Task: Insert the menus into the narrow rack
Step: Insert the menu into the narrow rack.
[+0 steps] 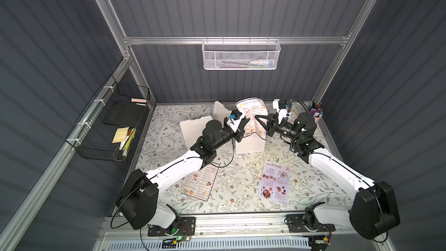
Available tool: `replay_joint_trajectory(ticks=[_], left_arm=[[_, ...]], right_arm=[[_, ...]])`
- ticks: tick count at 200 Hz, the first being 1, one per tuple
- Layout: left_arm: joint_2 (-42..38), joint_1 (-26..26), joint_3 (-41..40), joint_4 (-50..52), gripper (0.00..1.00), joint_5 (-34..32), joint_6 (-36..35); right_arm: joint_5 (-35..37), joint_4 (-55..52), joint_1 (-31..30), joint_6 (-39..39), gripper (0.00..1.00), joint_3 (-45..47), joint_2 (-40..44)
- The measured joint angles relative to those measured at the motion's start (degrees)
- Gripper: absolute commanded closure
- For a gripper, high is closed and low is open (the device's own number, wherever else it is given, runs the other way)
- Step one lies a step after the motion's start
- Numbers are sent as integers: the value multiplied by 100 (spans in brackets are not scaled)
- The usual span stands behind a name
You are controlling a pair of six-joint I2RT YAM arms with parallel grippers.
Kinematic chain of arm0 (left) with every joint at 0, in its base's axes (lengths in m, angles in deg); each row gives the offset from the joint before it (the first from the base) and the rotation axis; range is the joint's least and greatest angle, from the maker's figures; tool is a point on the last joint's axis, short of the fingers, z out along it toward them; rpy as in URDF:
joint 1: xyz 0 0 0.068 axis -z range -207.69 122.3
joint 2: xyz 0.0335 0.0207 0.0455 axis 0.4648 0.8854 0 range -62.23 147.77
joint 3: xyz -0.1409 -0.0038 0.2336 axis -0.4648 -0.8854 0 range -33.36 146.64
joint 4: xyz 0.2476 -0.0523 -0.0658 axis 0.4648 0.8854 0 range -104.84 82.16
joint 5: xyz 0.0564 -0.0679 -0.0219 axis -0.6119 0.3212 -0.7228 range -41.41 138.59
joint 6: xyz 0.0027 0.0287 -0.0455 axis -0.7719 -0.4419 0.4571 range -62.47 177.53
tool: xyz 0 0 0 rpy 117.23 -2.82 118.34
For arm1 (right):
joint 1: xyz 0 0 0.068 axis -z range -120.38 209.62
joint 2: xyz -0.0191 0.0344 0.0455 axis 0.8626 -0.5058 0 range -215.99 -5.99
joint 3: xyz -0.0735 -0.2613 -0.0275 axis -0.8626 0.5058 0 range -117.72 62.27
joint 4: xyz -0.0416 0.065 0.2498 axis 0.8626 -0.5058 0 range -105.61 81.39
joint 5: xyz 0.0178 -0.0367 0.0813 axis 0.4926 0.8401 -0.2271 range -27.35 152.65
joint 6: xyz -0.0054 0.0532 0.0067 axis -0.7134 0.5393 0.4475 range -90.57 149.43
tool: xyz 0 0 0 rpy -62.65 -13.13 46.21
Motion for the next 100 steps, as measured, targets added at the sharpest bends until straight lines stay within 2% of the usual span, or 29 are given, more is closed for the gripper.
replay_joint_trajectory(ticks=[100], left_arm=[[315, -380, 455, 164, 96, 33, -66]], right_arm=[[-684, 881, 446, 251, 100, -367, -778]])
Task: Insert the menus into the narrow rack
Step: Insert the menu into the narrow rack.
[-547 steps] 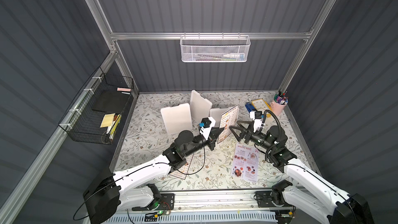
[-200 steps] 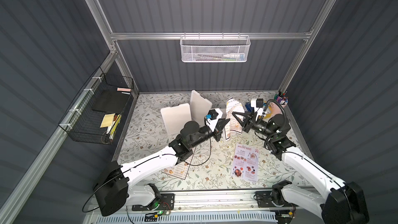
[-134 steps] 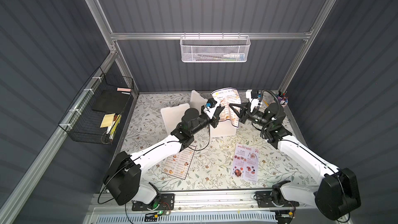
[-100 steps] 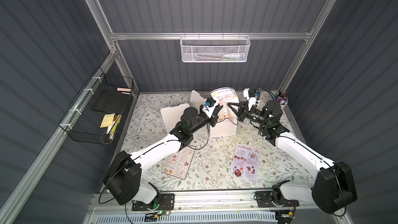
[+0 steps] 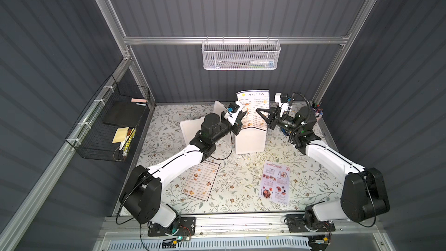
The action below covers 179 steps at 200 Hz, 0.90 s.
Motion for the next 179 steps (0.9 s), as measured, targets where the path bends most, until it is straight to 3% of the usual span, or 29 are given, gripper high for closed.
replay_joint_trajectory(ticks=[78, 120, 179], left_arm=[[37, -166, 138, 114, 92, -197, 46], [87, -177, 212, 120, 63, -262, 98], [184, -210, 273, 120, 50, -140, 129]], right_arm=[[-321, 557, 70, 282, 100, -175, -363], [-450, 669, 107, 404, 100, -393, -516], [-629, 1128, 107, 686, 100, -682, -894]])
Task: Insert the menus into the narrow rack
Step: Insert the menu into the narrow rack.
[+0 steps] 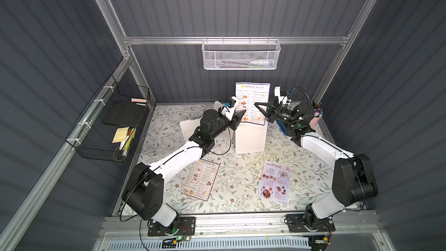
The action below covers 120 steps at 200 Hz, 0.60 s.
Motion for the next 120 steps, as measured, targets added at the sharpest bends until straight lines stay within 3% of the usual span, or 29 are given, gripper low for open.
replay_joint_trajectory(ticks=[72, 120], left_arm=[[-2, -42, -181, -330, 48, 485, 2], [-4, -105, -334, -535, 69, 898, 2]], right_arm=[[-31, 986, 2, 793, 100, 0, -179], [76, 1388, 4, 1099, 100, 76, 9]])
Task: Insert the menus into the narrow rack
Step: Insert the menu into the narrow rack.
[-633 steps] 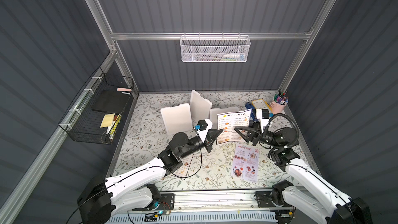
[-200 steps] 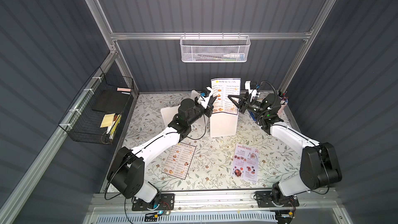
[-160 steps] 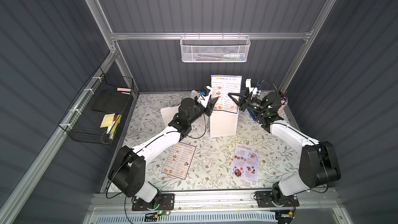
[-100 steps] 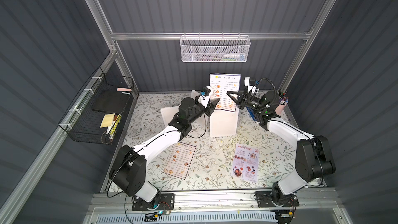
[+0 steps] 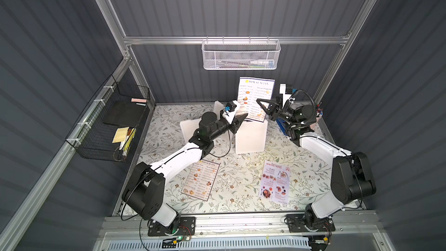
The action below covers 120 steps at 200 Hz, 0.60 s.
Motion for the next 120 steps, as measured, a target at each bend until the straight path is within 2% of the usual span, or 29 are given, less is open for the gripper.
replay_joint_trajectory(ticks=[38, 55, 70, 77, 97, 120], left_arm=[[-28, -22, -59, -133, 95, 199, -17], [-33, -22, -59, -136, 99, 249, -26], [-35, -22, -59, -133, 100, 284, -33], [-35, -22, -59, -133, 100, 302, -46], [-44, -22, -59, -120, 100, 326, -92], [-92, -22, -59, -101, 100, 385, -142]], right_arm=[[52, 31, 0, -17, 100, 11, 179], [81, 28, 0, 7, 74, 11, 179], [118, 11, 11, -44, 63, 11, 179], [136, 2, 24, -44, 62, 11, 181], [149, -37, 90, -39, 65, 11, 181], [109, -87, 151, -59, 85, 7, 177]])
